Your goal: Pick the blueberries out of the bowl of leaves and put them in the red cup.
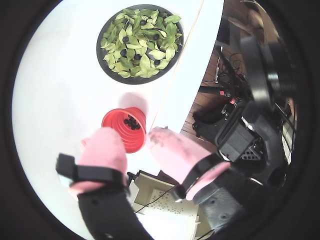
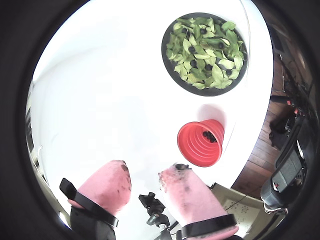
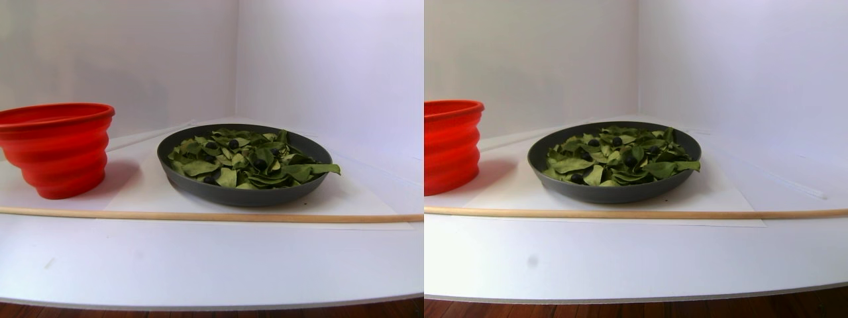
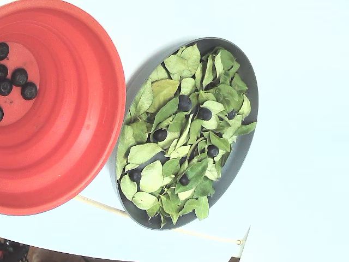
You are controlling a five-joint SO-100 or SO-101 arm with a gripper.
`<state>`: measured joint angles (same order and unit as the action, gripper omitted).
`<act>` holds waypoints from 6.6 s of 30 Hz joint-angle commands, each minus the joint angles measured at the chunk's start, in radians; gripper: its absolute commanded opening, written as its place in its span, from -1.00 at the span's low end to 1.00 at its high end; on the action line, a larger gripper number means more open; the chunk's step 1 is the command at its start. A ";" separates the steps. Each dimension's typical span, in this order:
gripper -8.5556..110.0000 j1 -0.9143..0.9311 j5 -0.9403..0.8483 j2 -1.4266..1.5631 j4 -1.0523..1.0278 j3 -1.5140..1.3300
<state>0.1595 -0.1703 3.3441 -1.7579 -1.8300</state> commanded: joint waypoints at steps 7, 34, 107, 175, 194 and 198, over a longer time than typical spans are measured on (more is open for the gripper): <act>-0.67 0.000 -0.003 0.000 0.000 0.008; -0.67 0.006 -0.002 0.000 0.000 0.008; -0.66 -0.011 -0.337 -0.371 0.173 0.055; -0.56 -0.028 -1.305 -0.936 0.900 -0.463; -0.57 -0.032 -1.336 -1.109 1.138 -0.552; -0.57 -0.037 -1.338 -1.141 1.183 -0.566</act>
<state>0.1197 -1.5002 2.2013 -0.6059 -2.4022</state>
